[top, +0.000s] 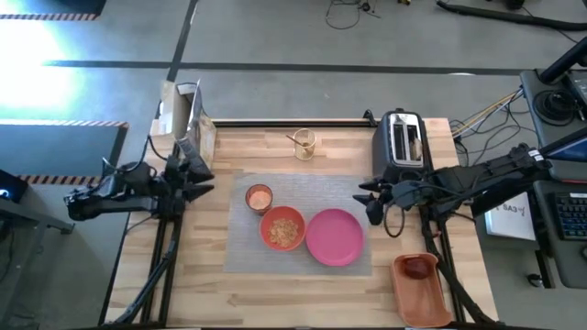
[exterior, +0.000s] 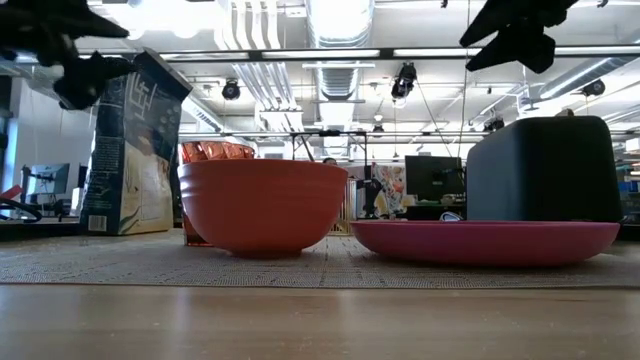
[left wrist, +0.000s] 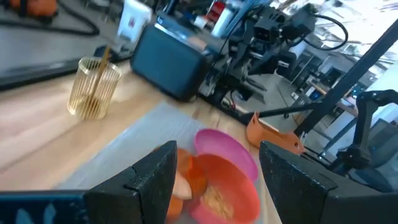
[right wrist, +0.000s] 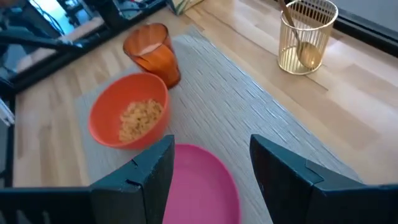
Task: Arrange a breakfast setting
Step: Put the toasted bread on the the pink plate
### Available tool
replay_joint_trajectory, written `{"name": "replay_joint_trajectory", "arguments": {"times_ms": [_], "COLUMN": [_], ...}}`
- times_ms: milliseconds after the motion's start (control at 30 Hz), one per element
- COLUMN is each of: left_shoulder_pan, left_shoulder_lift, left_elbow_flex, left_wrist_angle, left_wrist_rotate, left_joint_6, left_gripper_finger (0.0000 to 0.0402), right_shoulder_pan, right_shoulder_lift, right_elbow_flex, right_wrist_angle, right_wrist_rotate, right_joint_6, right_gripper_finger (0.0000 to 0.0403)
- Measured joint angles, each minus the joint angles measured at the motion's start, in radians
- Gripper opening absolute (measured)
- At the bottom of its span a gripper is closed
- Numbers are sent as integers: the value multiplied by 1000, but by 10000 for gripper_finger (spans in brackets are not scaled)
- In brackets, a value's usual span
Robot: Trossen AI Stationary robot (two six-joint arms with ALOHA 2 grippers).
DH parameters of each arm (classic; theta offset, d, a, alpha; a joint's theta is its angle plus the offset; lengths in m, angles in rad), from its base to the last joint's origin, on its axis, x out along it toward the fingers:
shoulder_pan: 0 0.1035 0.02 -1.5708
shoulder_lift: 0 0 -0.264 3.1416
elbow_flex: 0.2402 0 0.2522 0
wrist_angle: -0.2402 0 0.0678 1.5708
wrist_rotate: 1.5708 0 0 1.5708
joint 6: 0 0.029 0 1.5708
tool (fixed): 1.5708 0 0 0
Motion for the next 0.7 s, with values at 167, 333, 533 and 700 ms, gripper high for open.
{"name": "replay_joint_trajectory", "arguments": {"times_ms": [167, 333, 533, 700], "left_shoulder_pan": [0, 0, 0, 0], "left_shoulder_lift": [0, -1, -1, -2], "left_elbow_flex": [-97, -164, -194, -203], "left_wrist_angle": [133, 240, 256, 257], "left_wrist_rotate": [0, 0, 0, 0], "left_joint_6": [78, 117, 159, 191], "left_gripper_finger": [212, 212, 212, 212], "right_shoulder_pan": [-1, -1, -1, -1], "right_shoulder_lift": [27, 54, 44, 47], "right_elbow_flex": [14, 73, 191, 303], "right_wrist_angle": [11, -39, -425, -900], "right_wrist_rotate": [55, 212, 330, 336], "right_joint_6": [112, 237, 470, 875], "right_gripper_finger": [199, 199, 199, 199]}}
